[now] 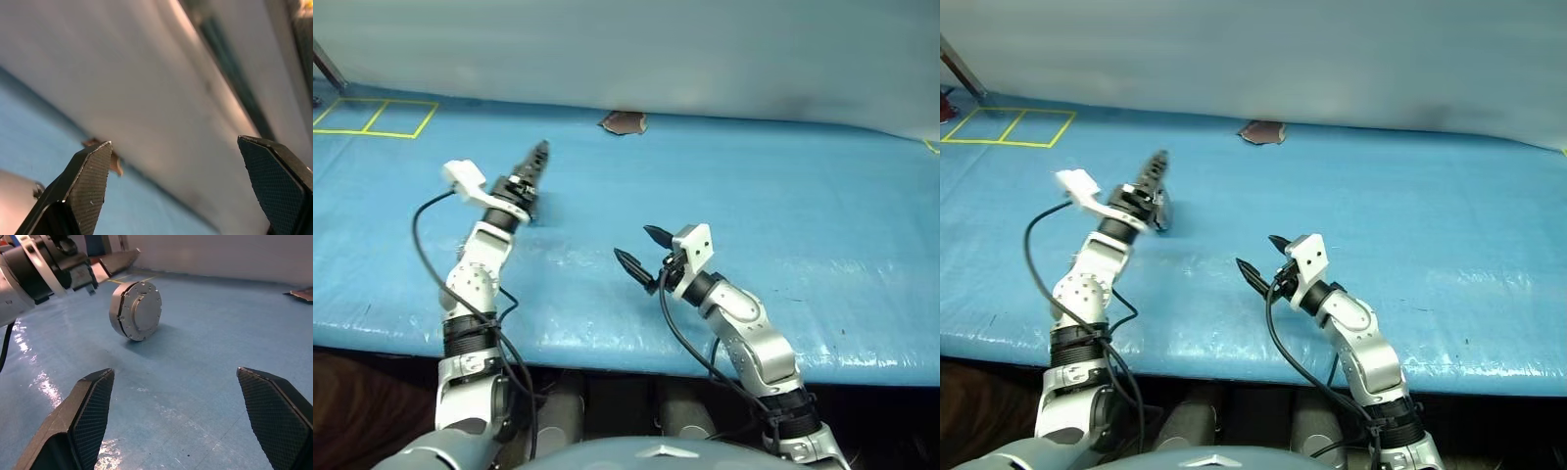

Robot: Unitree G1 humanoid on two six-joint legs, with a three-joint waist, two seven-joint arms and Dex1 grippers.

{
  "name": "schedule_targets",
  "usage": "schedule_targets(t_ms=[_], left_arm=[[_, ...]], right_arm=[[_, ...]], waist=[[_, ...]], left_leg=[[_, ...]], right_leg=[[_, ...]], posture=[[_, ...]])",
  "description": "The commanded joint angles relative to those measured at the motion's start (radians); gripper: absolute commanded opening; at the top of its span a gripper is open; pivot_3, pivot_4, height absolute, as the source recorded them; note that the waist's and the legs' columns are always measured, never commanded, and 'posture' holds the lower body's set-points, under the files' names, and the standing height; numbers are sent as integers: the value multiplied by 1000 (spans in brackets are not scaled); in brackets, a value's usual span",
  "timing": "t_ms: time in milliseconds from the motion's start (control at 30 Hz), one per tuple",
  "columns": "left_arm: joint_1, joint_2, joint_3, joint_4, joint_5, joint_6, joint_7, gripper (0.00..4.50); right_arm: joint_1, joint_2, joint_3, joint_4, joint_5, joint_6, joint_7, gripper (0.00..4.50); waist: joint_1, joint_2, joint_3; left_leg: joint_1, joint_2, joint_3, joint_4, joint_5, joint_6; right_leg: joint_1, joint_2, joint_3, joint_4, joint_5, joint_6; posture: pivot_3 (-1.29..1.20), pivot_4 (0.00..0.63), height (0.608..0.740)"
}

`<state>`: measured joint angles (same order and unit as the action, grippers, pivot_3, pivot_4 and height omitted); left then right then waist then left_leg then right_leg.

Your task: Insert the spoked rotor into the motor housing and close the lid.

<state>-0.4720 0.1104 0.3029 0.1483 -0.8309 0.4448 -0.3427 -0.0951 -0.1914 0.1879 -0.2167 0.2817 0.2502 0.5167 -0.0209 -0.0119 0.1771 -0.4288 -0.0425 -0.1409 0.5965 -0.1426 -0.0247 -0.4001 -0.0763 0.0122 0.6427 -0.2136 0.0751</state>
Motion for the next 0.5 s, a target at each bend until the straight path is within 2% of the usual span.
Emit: schedule_targets(t_ms=[33, 233, 500], left_arm=[[-51, -34, -56, 45, 66, 19, 48, 4463], [-89, -57, -40, 140, 137, -34, 99, 4463], [-58, -30, 69, 108, 144, -106, 160, 4463]], right_arm=[[-7, 5, 0, -31, -1, -12, -2, 4229], [11, 2, -2, -42, -13, -13, -13, 4229], [0, -6, -20, -40, -4, -9, -21, 4229]], waist=[[0, 0, 0], [-12, 0, 0], [-11, 0, 0]], left_leg=[[0, 0, 0, 0, 0, 0], [0, 1, 0, -2, 0, 0], [-1, 1, 0, -2, 0, 0]], right_leg=[[0, 0, 0, 0, 0, 0], [-2, 1, 0, 1, 0, 0], [-2, 0, 0, 0, 0, 0]], posture=[[0, 150, 740], [0, 150, 740], [0, 150, 740]])
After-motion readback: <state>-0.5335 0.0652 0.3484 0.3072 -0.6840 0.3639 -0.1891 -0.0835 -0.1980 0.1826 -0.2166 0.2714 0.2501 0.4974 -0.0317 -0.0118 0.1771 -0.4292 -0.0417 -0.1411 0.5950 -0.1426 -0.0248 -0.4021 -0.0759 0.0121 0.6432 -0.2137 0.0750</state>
